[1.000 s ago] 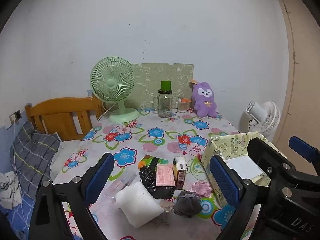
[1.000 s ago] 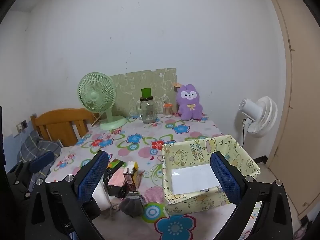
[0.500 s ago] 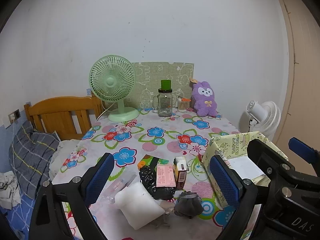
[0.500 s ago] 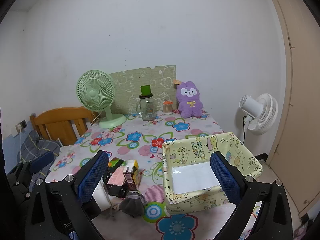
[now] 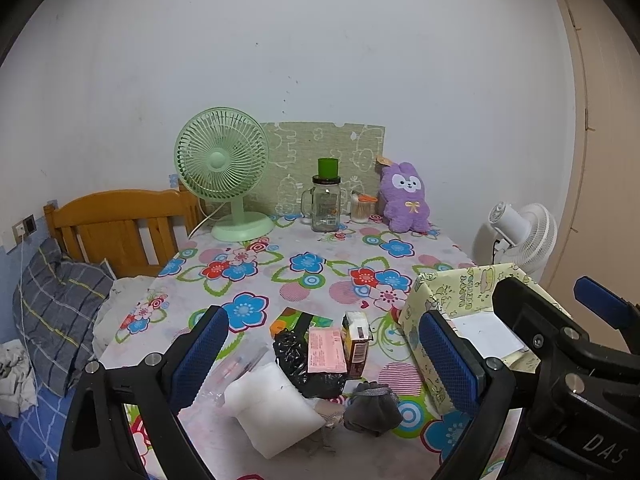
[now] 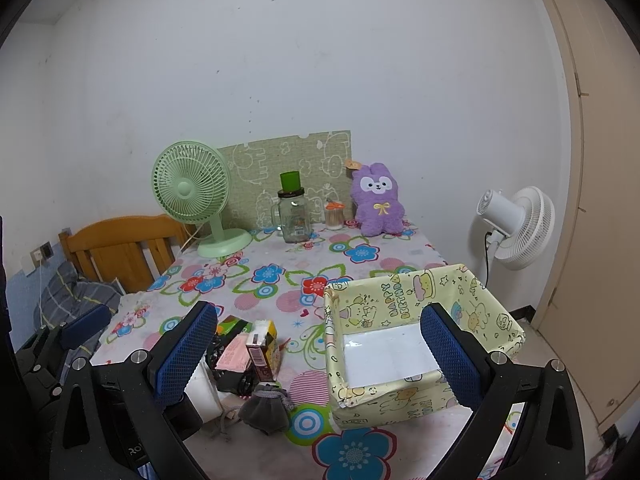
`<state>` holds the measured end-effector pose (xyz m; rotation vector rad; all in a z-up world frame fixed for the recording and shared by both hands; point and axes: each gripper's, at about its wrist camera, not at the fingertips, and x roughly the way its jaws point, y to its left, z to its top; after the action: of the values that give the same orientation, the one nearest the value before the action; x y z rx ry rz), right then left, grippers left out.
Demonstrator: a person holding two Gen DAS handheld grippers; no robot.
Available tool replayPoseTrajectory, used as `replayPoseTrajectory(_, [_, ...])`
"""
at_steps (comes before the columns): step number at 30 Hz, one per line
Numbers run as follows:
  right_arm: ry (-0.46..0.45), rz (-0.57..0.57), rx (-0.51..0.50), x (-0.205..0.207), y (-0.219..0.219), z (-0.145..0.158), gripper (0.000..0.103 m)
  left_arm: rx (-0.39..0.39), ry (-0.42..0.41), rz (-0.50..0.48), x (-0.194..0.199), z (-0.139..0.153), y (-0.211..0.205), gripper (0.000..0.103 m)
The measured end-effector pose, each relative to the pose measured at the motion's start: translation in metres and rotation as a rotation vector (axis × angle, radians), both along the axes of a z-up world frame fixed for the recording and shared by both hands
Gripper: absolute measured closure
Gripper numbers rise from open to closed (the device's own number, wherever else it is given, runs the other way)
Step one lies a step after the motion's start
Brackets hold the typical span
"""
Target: Organize soft objects
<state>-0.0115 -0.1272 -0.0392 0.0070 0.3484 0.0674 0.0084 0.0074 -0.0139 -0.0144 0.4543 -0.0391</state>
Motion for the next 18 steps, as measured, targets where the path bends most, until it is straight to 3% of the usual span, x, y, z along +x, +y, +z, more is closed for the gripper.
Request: replayPoseTrajectory(18, [-0.016, -0.006, 0.005, -0.0038, 0.0008, 0.0020, 0.000, 0.001, -0.009, 0.001, -0.0016, 0.0040, 0.0000, 0.007])
